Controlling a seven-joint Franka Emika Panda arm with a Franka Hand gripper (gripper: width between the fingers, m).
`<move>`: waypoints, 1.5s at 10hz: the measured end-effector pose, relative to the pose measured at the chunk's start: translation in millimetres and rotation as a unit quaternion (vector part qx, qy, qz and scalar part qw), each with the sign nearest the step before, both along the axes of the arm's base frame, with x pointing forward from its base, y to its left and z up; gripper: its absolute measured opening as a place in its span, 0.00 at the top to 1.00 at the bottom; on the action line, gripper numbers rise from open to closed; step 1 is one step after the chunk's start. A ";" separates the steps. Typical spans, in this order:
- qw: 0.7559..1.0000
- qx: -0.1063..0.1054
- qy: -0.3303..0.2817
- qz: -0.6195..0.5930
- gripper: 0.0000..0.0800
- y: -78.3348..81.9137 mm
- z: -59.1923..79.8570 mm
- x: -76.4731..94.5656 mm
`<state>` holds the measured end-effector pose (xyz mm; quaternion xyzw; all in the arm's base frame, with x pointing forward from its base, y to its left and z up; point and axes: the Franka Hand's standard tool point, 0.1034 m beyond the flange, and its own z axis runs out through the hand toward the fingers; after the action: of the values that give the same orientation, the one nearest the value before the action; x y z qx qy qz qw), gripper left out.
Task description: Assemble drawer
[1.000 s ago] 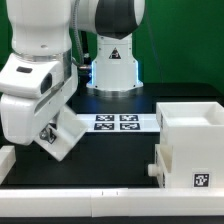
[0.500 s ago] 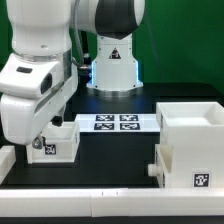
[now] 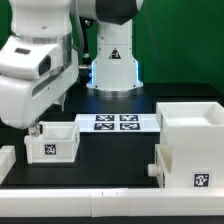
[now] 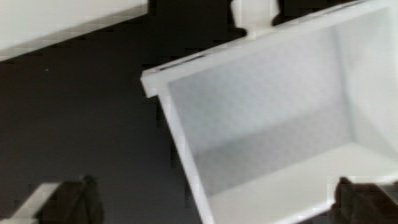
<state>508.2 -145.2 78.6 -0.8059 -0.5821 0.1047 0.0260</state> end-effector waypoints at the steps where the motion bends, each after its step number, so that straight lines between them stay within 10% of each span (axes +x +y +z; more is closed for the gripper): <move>1: 1.000 0.011 -0.005 0.029 0.19 0.6 6.2 -6.6; 6: 1.000 0.015 -0.006 0.026 0.19 -3.2 8.6 -22.7; 10: 0.993 0.078 -0.007 0.091 0.19 -13.0 -2.9 -65.4; 15: 0.993 0.074 -0.017 0.091 0.19 -19.1 -5.4 -66.8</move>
Offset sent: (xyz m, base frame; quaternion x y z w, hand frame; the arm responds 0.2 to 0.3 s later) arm 0.0000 0.0000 0.0000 0.0000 0.0000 0.0000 1.0000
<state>441.3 -164.3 73.1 -0.7474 -0.6592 0.0500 0.0661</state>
